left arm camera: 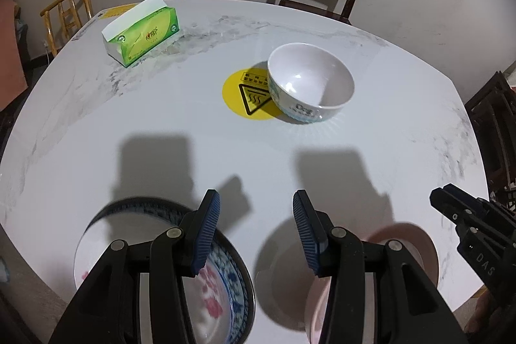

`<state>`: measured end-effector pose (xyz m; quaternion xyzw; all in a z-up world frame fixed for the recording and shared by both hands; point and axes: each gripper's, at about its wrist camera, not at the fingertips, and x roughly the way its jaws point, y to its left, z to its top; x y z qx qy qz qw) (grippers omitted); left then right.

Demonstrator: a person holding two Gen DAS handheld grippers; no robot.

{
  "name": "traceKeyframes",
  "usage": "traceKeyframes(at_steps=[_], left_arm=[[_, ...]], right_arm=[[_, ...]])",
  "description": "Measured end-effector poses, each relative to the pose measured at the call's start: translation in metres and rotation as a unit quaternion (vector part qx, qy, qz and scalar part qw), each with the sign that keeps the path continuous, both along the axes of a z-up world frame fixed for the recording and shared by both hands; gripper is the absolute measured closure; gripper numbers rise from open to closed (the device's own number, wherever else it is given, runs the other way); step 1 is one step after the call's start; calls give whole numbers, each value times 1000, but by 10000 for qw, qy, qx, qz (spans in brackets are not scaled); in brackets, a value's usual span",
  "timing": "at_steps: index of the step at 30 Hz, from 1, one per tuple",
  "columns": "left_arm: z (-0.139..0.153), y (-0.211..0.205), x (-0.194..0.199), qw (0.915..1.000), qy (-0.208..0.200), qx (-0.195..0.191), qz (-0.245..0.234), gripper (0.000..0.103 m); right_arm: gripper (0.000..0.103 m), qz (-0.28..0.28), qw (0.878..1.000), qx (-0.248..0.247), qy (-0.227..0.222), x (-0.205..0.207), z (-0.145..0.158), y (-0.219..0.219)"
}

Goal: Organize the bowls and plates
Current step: 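Move both grippers to the white 'Dog' bowl on the yellow sticker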

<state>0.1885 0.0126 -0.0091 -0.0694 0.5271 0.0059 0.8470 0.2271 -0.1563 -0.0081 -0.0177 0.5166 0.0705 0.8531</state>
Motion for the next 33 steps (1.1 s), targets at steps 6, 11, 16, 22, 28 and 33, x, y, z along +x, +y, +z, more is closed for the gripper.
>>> traceKeyframes(at_steps=[6, 11, 16, 22, 28, 33], left_arm=[[0, 5, 24, 10000, 27, -11, 18, 60], [0, 10, 43, 10000, 25, -39, 84, 60], [1, 15, 64, 9997, 64, -179, 139, 60], [1, 18, 94, 9990, 93, -366, 219, 60], [-9, 20, 122, 9979, 256, -516, 285, 60], [-19, 20, 137, 9972, 353, -574, 337, 60]], right_arm=[[79, 163, 9998, -31, 113, 29, -6, -1], [79, 304, 9994, 102, 159, 50, -7, -1], [79, 397, 9985, 340, 175, 75, -4, 1], [79, 453, 9967, 632, 228, 106, -2, 6], [79, 488, 9953, 737, 402, 132, -9, 17], [79, 455, 9939, 843, 551, 150, -19, 25]])
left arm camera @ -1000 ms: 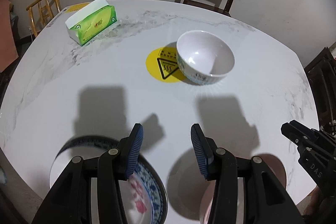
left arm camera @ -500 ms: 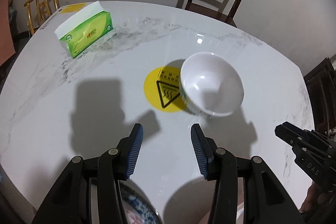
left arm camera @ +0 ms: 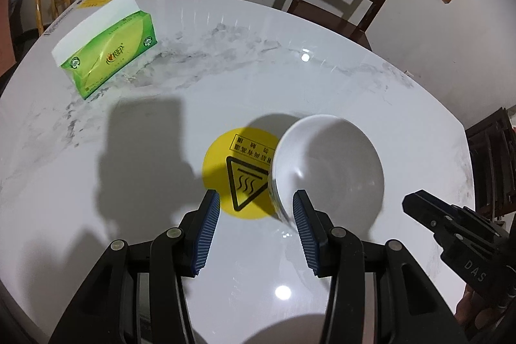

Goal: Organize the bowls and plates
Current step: 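Move both grippers to the white 'Dog' bowl on the yellow sticker, then close both grippers on the 'Dog' bowl rim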

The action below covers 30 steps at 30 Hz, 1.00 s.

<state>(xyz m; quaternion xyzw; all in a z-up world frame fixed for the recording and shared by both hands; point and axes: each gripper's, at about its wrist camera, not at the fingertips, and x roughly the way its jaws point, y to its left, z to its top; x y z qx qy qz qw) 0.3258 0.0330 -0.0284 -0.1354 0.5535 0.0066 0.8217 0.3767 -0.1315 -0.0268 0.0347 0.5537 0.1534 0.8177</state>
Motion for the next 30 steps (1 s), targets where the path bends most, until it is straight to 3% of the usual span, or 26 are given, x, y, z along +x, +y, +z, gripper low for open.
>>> traceKeyframes(at_steps=[10, 12, 16, 22, 30], left_arm=[[-16, -5, 16, 9999, 123, 15, -1, 62], [-20, -4, 18, 9999, 139, -15, 25, 65], [-29, -5, 21, 9998, 201, -83, -1, 77], [-33, -10, 21, 9993, 147, -313, -168, 93], [-27, -19, 11, 9992, 171, -180, -329, 94]], right_arm=[[79, 125, 9995, -250, 136, 20, -22, 23], [79, 143, 9994, -265, 140, 21, -26, 26], [90, 181, 9992, -300, 174, 22, -32, 29], [91, 87, 9996, -210, 179, 22, -34, 26], [93, 34, 9993, -210, 315, 14, -33, 20]])
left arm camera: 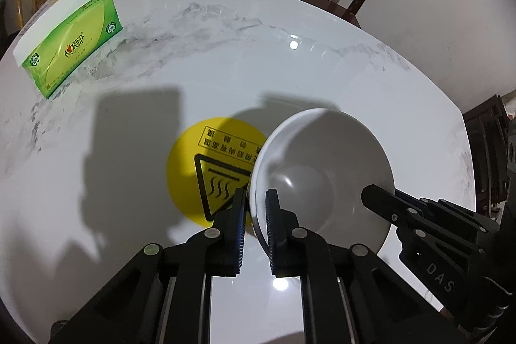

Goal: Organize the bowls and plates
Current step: 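Close both grippers on the 'Dog' bowl rim, then lift the 'Dog' bowl with both grippers and carry it over the nested bowls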

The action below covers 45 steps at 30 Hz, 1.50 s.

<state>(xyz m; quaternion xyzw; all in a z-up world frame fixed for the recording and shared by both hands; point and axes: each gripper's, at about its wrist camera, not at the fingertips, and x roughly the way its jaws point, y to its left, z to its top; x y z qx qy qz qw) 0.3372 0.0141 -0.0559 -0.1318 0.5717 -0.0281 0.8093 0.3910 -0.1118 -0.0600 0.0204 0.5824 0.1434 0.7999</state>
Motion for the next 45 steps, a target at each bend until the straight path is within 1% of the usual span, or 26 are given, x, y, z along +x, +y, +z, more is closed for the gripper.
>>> traceKeyframes(at_steps=[8, 22, 33, 45], left_arm=[[17, -10, -16, 9999, -34, 70, -114, 94], [54, -27, -58, 9990, -287, 155, -297, 94], [79, -37, -101, 9981, -404, 176, -433, 94], [93, -50, -158, 9973, -399, 138, -594, 94]], right_arm=[[94, -27, 10000, -30, -37, -20, 15, -8], [94, -50, 9995, -85, -294, -72, 58, -21], [94, -45, 9986, -141, -516, -121, 89, -28], [94, -24, 9984, -111, -551, -184, 107, -39]])
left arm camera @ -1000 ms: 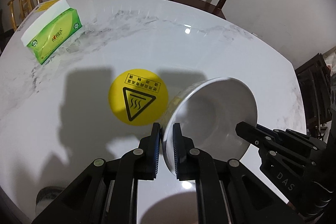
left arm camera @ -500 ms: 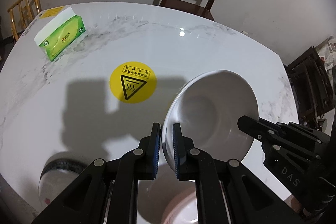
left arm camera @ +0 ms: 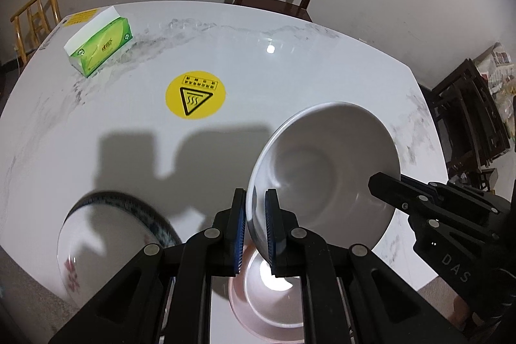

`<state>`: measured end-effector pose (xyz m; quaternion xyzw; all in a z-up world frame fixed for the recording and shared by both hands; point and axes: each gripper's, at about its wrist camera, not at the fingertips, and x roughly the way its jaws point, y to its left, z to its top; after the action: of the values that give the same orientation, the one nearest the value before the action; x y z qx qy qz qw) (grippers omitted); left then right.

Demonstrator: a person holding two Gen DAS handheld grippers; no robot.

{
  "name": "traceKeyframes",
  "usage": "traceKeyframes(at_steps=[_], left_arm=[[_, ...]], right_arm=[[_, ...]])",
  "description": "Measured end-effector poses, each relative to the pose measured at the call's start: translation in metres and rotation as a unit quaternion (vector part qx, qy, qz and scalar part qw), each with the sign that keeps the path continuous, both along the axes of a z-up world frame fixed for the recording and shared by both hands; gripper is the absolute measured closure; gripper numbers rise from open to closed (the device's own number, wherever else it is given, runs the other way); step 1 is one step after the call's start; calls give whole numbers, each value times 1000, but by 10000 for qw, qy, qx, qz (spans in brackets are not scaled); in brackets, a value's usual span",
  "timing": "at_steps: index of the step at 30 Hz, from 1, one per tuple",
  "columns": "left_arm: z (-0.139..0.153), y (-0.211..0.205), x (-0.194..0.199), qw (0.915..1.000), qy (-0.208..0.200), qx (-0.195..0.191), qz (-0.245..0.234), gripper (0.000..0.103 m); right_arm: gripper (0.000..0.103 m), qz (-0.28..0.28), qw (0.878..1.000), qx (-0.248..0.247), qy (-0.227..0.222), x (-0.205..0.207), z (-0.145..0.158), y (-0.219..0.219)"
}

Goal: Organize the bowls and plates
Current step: 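Lift the 'Dog' bowl with both grippers and carry it over the nested bowls, then lower the 'Dog' bowl into the 'Rabbit' bowl with both grippers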

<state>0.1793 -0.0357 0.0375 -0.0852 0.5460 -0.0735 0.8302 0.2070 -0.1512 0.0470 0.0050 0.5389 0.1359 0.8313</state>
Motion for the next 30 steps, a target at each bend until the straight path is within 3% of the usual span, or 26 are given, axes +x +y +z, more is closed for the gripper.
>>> traceKeyframes(at_steps=[14, 30], left_arm=[[-5, -5, -62, 9998, 127, -83, -106, 94], [-23, -7, -78, 9993, 336, -122, -140, 94]], right_arm=[[94, 7, 9995, -14, 301, -56, -23, -6], [94, -29, 9983, -23, 582, -68, -43, -6]])
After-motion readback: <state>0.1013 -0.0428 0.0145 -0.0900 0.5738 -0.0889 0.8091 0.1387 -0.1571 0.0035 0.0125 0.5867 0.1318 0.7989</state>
